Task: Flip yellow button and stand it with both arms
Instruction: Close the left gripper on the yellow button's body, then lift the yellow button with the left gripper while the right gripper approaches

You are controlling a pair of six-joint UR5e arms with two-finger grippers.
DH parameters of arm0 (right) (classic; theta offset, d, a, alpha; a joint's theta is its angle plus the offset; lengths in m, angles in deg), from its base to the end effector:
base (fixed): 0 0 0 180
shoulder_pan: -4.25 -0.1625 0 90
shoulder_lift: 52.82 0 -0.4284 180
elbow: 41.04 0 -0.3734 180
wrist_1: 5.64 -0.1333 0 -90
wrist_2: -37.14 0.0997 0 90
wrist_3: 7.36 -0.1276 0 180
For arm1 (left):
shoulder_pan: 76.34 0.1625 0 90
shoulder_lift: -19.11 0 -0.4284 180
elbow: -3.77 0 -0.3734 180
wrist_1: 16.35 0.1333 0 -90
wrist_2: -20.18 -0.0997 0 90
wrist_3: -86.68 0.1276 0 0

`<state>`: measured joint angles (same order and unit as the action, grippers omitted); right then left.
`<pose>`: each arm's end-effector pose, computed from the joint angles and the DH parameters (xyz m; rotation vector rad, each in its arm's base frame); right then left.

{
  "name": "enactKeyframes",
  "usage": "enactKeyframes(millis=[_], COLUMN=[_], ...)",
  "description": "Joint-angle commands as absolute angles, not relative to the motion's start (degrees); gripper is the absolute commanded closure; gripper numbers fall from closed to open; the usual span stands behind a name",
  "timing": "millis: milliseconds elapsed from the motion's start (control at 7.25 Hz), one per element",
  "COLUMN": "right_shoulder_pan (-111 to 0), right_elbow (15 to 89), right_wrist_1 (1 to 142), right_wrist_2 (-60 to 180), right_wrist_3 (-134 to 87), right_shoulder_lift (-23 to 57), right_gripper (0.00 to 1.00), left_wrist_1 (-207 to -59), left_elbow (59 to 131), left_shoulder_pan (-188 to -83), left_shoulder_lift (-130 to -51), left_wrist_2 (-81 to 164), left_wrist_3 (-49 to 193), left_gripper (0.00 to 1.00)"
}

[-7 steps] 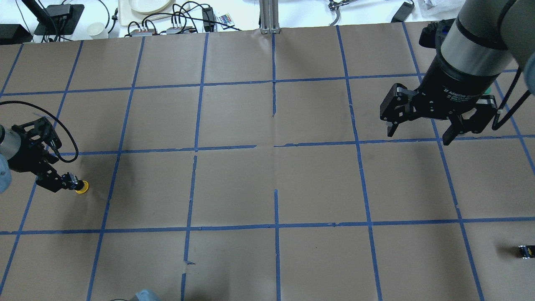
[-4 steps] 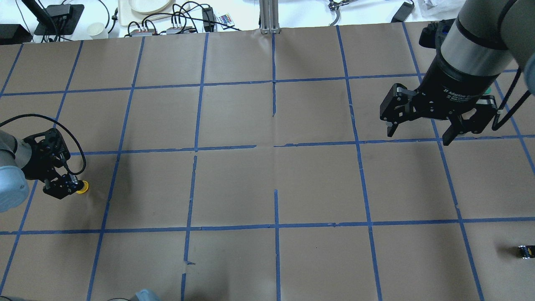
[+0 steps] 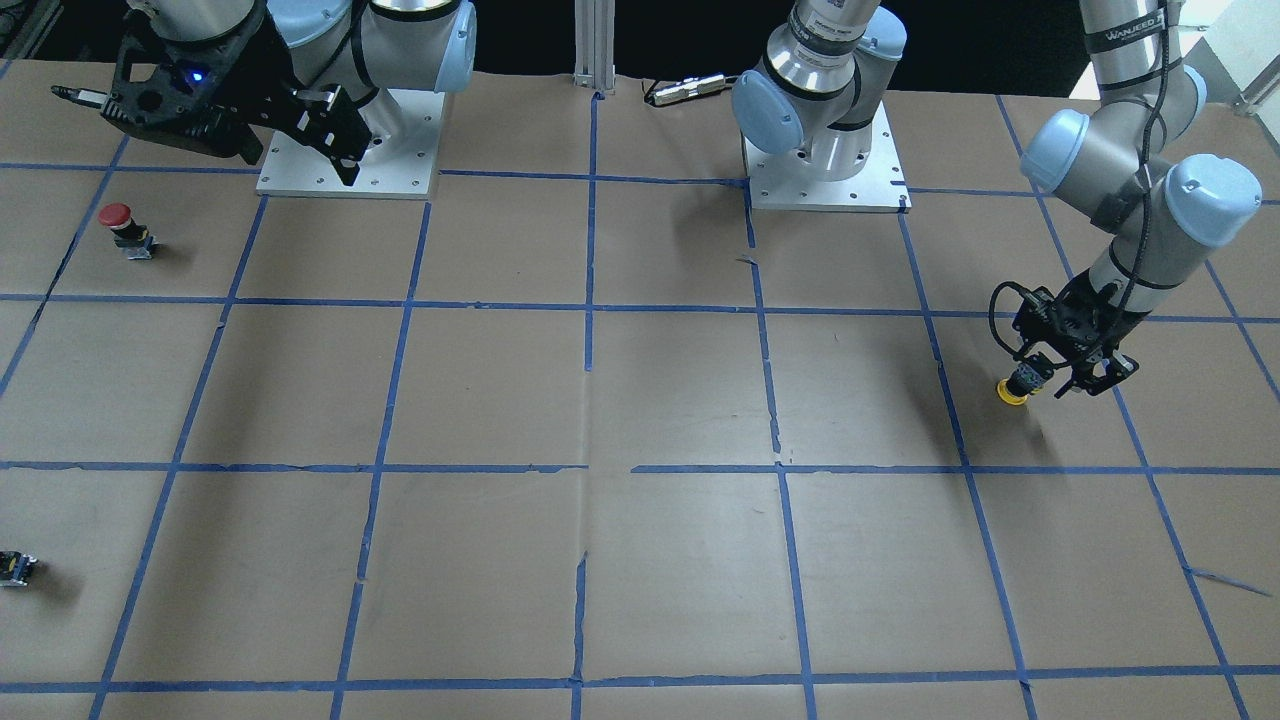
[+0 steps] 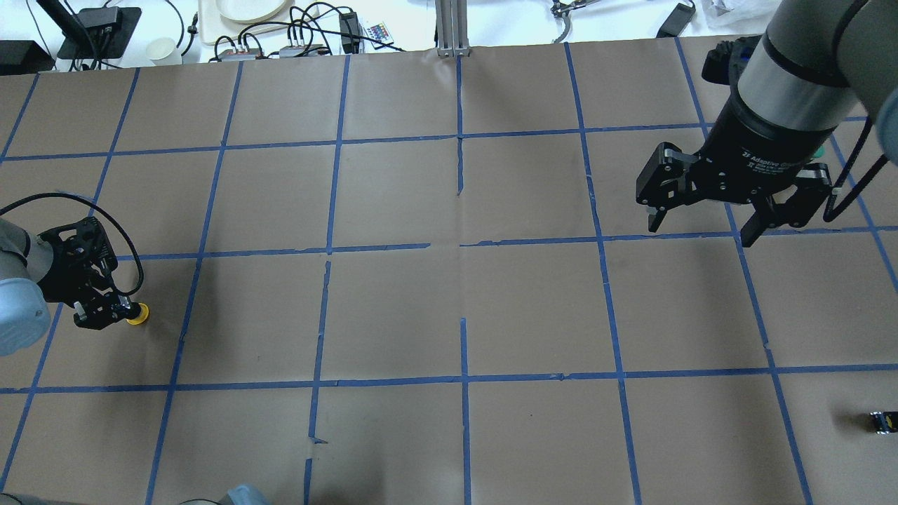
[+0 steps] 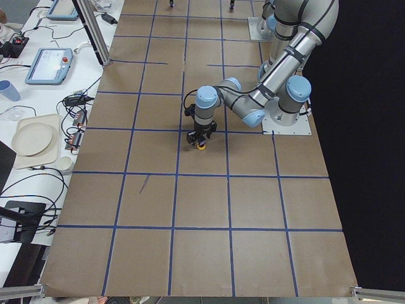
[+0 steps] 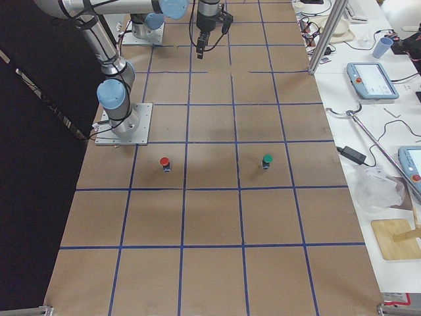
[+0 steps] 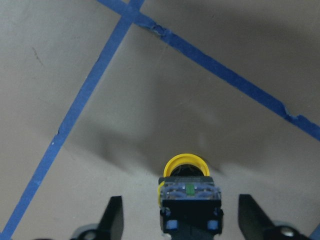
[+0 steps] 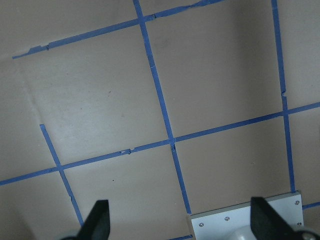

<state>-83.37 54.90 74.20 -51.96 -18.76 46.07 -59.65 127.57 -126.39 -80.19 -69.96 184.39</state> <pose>0.1190 -0.3949 0.4659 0.3770 3.1068 0.1985 0.1866 -0.4299 0.2090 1.4884 2.6987 -0.0315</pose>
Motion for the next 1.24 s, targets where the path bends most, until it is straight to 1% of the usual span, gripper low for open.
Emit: enactKeyframes(millis=[0, 138, 276, 414, 552, 690, 828, 966, 1103], right_shoulder_pan=[-83.4, -83.4, -83.4, -83.4, -83.4, -83.4, -82.9, -82.2, -81.1], right_elbow=[54.9, 54.8, 54.2, 53.9, 53.4, 53.2, 53.1, 53.1, 52.8], right_wrist_1=[74.3, 74.4, 74.7, 74.7, 74.7, 74.3, 72.2, 68.7, 66.3], right_wrist_2=[-51.4, -48.7, -43.6, -35.5, -30.1, -26.7, -19.6, -13.7, -12.0], right_wrist_3=[-18.9, -19.0, -21.7, -32.3, -39.5, -45.3, -53.9, -56.4, -58.7], right_shoulder_lift=[46.5, 46.2, 45.6, 44.4, 44.2, 43.9, 43.9, 43.6, 42.9], right_gripper=[0.0, 0.0, 0.0, 0.0, 0.0, 0.0, 0.0, 0.0, 0.0], left_wrist_1=[-60.2, -61.2, -67.4, -76.7, -90.2, -100.3, -111.1, -119.3, -122.9], left_elbow=[127.5, 127.4, 126.2, 123.4, 119.2, 113.1, 105.0, 98.5, 94.7], left_shoulder_pan=[-126.6, -127.1, -127.3, -127.8, -128.9, -132.5, -138.2, -144.0, -150.1], left_shoulder_lift=[-79.0, -77.9, -75.1, -71.6, -69.1, -67.7, -67.6, -68.3, -68.6], left_wrist_2=[-70.2, -70.2, -69.4, -65.0, -61.3, -57.5, -52.6, -45.4, -37.6], left_wrist_3=[184.6, 184.5, 183.5, 181.8, 170.6, 162.3, 153.9, 142.4, 130.3], left_gripper=[0.81, 0.82, 0.82, 0.83, 0.83, 0.83, 0.83, 0.83, 0.83])
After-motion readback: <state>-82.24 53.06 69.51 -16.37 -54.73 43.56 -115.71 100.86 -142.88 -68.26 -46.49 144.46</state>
